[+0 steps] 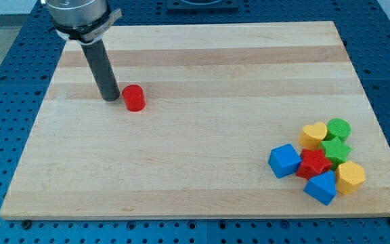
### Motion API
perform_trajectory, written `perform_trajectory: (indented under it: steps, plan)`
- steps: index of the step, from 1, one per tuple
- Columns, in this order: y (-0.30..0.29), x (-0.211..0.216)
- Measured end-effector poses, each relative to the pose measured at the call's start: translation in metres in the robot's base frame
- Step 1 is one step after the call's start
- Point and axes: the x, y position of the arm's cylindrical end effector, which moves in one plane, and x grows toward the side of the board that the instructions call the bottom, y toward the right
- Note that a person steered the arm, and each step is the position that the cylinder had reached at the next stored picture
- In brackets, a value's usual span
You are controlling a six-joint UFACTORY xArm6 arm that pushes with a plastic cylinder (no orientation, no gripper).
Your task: Slide the red circle towards the blue cube
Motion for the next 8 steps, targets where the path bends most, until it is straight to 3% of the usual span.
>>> perform_trajectory:
  steps: [1, 3, 4, 6, 8]
  plan:
    - [0.038, 0.028]
    - [0.016, 0.003]
    - [0.035, -0.004]
    - [0.165, 0.03]
    - [0.117, 0.025]
